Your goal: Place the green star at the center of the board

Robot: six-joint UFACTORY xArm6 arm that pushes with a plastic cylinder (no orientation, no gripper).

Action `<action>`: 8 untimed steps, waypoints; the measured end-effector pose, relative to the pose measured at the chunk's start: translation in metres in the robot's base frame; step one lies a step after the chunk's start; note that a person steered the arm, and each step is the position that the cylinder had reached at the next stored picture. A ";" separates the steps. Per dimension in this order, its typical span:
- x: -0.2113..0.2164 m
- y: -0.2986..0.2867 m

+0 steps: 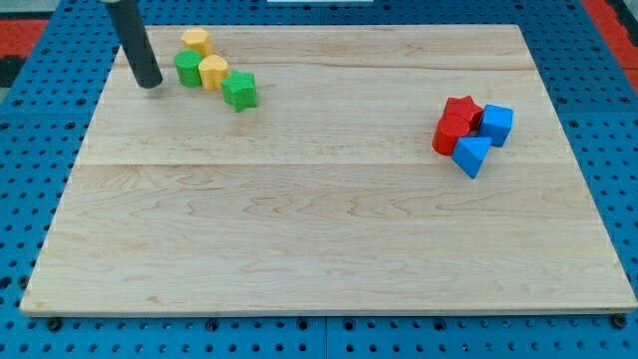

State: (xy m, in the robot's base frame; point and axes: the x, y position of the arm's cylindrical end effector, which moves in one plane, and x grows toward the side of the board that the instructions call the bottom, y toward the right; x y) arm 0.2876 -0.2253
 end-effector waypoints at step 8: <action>0.106 0.170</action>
State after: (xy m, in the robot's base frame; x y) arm 0.3932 -0.0552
